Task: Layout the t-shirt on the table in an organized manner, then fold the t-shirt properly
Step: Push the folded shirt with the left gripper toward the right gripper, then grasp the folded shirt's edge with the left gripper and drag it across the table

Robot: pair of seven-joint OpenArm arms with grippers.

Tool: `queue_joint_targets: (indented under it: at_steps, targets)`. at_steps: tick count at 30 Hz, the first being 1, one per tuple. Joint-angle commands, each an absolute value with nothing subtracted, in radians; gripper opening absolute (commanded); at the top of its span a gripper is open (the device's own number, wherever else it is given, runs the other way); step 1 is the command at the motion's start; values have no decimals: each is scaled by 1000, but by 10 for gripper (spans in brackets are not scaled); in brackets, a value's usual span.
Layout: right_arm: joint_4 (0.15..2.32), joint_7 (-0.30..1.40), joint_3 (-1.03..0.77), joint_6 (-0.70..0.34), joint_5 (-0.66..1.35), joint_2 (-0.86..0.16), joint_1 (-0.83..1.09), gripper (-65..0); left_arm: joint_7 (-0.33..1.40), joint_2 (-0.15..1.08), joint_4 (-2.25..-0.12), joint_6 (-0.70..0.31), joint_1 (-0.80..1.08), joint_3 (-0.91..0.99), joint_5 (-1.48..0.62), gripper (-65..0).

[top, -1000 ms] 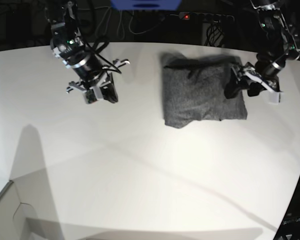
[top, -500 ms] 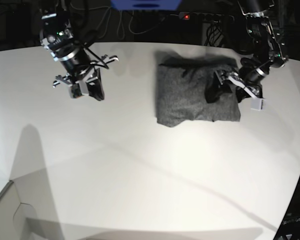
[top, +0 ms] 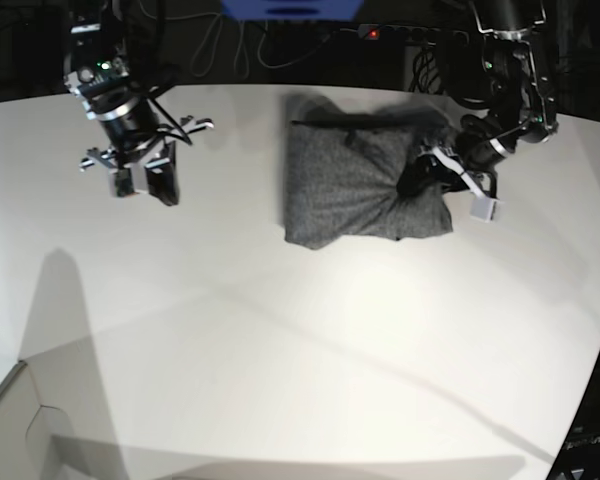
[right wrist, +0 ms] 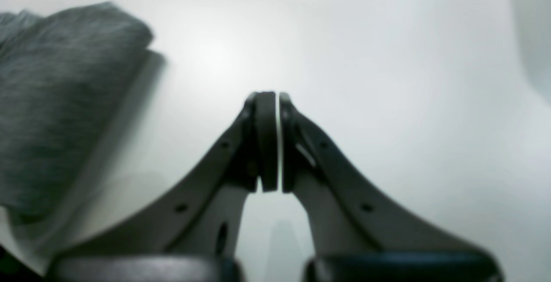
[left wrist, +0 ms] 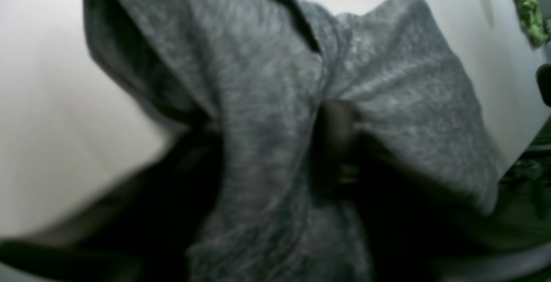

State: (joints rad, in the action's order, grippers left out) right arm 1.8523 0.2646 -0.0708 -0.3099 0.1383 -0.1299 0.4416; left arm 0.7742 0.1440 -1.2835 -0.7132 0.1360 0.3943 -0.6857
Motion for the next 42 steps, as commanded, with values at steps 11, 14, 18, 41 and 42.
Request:
queue_joint_targets:
  at_steps: [11,14,18,41,42]
  targets:
    - [1942,243,-312,-318,147,-133,496,-650,828,189,-1144,-698,-4,182,-627,-585]
    - [1942,243,-387,-318,147,-131,503,-650,826,211,-1142,-698,-77,36,-601,-634]
    - [1939,243,-512,-318,147,-97,515,-650,828,225,-1142,-698,-197,-180,-444,-644]
    - [1825,240,-865,-318,147,21,475,-650,461,74,-1141,-698,-403,-587,90,-641]
    - [1825,242,-866,-318,147,22,475,-650,460,68,-1141,-698,-412,-591,90,-641]
